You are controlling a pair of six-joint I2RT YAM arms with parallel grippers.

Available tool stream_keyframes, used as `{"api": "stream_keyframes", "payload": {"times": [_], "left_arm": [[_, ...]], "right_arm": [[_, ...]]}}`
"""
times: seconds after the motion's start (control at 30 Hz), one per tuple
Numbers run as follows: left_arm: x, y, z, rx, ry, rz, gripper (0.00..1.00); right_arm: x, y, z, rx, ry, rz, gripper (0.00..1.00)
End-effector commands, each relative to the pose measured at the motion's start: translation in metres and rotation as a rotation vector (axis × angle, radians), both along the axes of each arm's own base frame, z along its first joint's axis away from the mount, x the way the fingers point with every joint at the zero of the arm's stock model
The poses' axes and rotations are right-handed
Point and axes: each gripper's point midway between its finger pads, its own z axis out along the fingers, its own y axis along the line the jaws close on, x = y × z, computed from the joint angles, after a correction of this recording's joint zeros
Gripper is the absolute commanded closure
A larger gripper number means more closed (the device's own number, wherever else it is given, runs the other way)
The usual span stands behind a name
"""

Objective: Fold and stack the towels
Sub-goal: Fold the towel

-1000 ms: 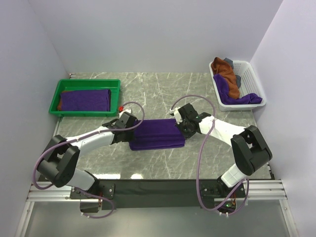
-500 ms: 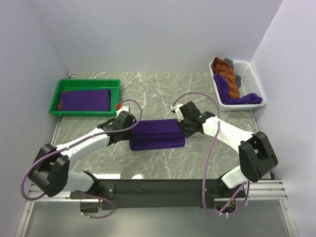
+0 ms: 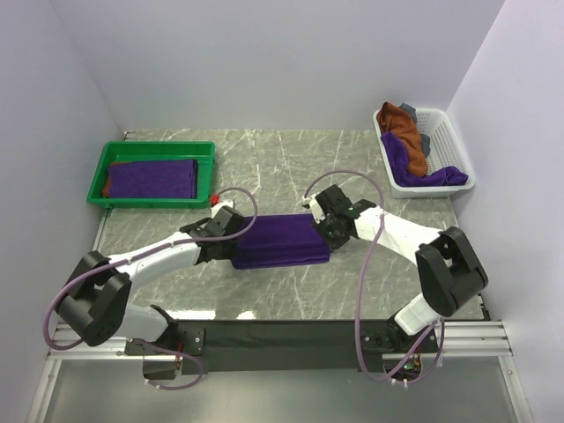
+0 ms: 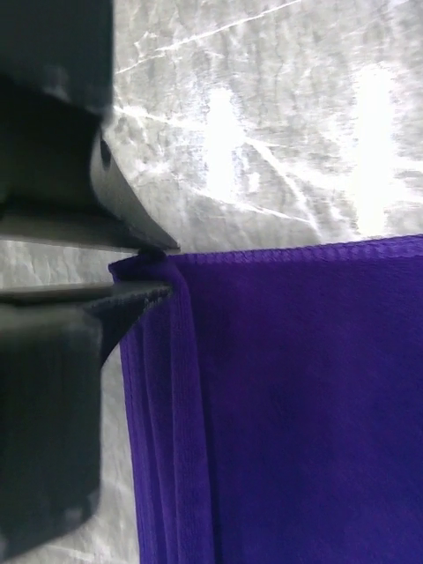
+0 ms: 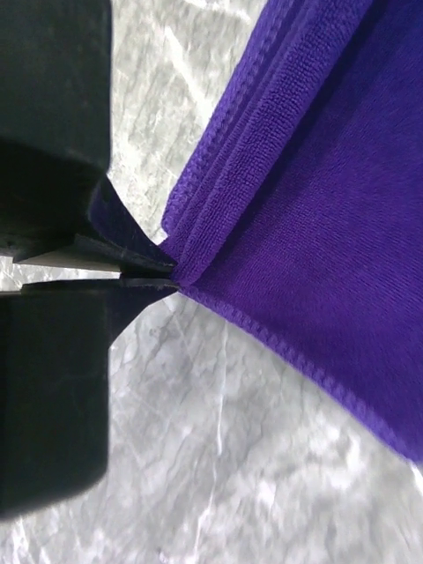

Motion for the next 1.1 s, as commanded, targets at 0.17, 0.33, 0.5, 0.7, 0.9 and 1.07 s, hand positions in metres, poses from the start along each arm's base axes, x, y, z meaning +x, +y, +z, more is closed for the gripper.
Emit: {"api": "stream_keyframes", "payload": {"times": [0.17, 0.33, 0.5, 0.7, 0.9, 1.07], "left_arm": [[-0.003, -0.003, 0.034, -0.046, -0.068, 0.018, 0.47], [-0.014, -0.007, 0.09, -0.171, -0.163, 0.01, 0.37], [-0.016, -0.021, 0.116, -0.293, -0.193, 0.001, 0.4], [-0.005, -0.056, 0.101, -0.354, -0.152, -0.026, 0.58], [-0.012, -0.045, 0.028, -0.265, -0.064, 0.056, 0.73], [-0.019, -0.032, 0.005, -0.241, -0.038, 0.115, 0.74]], "right_arm": [[-0.017, 0.013, 0.025, 0.012, 0.036, 0.035, 0.48], [-0.018, 0.025, 0.085, 0.164, -0.085, 0.016, 0.39], [-0.007, 0.029, 0.108, 0.29, -0.174, -0.146, 0.42], [0.004, 0.058, 0.098, 0.554, -0.184, -0.347, 0.48], [-0.008, 0.047, 0.035, 0.687, -0.161, -0.544, 0.51], [-0.014, 0.036, 0.017, 0.737, -0.155, -0.616, 0.52]]}}
